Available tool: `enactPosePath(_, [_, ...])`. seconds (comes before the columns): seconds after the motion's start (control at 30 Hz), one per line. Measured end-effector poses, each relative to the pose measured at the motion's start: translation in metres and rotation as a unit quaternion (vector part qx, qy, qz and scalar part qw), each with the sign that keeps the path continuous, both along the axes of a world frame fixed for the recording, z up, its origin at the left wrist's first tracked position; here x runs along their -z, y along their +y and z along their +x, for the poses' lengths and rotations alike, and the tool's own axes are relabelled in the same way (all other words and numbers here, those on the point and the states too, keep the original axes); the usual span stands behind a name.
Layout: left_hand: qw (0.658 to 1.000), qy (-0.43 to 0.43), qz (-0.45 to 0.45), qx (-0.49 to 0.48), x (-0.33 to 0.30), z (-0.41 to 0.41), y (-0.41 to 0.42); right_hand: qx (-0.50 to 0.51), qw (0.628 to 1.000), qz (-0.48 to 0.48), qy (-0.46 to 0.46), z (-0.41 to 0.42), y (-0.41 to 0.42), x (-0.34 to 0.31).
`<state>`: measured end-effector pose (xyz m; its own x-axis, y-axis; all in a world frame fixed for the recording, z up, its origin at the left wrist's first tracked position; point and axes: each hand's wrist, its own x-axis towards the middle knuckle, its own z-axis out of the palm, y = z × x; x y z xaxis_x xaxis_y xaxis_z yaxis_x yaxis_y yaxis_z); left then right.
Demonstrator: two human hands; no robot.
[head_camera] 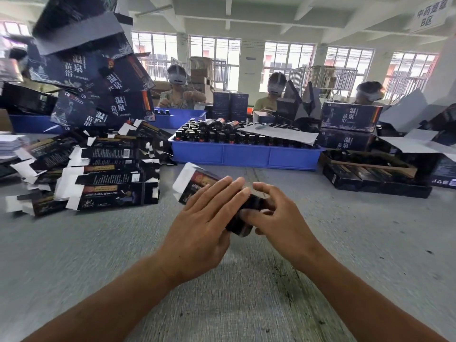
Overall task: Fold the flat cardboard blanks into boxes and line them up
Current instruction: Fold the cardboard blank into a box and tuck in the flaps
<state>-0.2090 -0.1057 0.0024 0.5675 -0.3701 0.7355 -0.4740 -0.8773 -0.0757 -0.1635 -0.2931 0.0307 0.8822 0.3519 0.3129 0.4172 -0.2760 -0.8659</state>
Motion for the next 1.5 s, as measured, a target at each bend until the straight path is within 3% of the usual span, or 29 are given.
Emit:
enactPosePath(0.1, [0.994, -0.033, -0.096, -0.034, -0.001, 0.000, -0.002, 0.025, 0.993, 0.079, 0.086, 0.007, -0.003, -0.001])
enactPosePath(0.17, [0.976, -0.004, -0.211, -0.057, -0.003, 0.000, -0.002, 0.018, 0.989, 0.087, 0.121, 0.013, -0.006, 0.002])
enactPosePath(0.23, [0.918, 0.111, -0.379, -0.031, -0.009, -0.002, -0.001, -0.006, 0.987, 0.071, 0.145, 0.015, -0.006, 0.004])
enactPosePath(0.3, [0.817, 0.216, -0.534, 0.041, -0.015, -0.002, 0.001, -0.038, 0.988, 0.024, 0.149, 0.014, -0.005, 0.005])
enactPosePath(0.33, [0.781, 0.242, -0.571, 0.068, -0.017, -0.001, 0.002, -0.049, 0.988, -0.008, 0.143, 0.013, -0.005, 0.005])
enactPosePath(0.37, [0.767, 0.254, -0.584, 0.084, -0.019, -0.001, 0.003, -0.056, 0.989, -0.035, 0.136, 0.012, -0.004, 0.005])
enactPosePath(0.47, [0.771, 0.249, -0.578, 0.099, -0.020, 0.000, 0.002, -0.071, 0.990, -0.037, 0.120, 0.010, -0.004, 0.006])
enactPosePath(0.73, [0.772, 0.264, -0.567, 0.111, -0.015, 0.001, -0.002, -0.041, 0.985, 0.150, 0.070, 0.016, -0.011, -0.003])
enactPosePath(1.0, [0.797, 0.197, -0.543, 0.175, -0.019, -0.003, -0.001, -0.053, 0.989, 0.134, 0.013, 0.016, -0.012, -0.001])
enactPosePath(1.13, [0.833, 0.180, -0.495, 0.168, -0.018, -0.004, -0.002, -0.053, 0.995, 0.064, -0.063, 0.008, -0.008, -0.003])
enactPosePath(1.27, [0.844, 0.183, -0.481, 0.151, -0.018, -0.004, 0.001, -0.072, 0.994, 0.020, -0.082, 0.004, -0.008, -0.007])
enactPosePath(1.5, [0.857, 0.142, -0.470, 0.160, -0.023, -0.007, -0.001, -0.080, 0.992, 0.061, -0.079, 0.006, -0.011, -0.008])
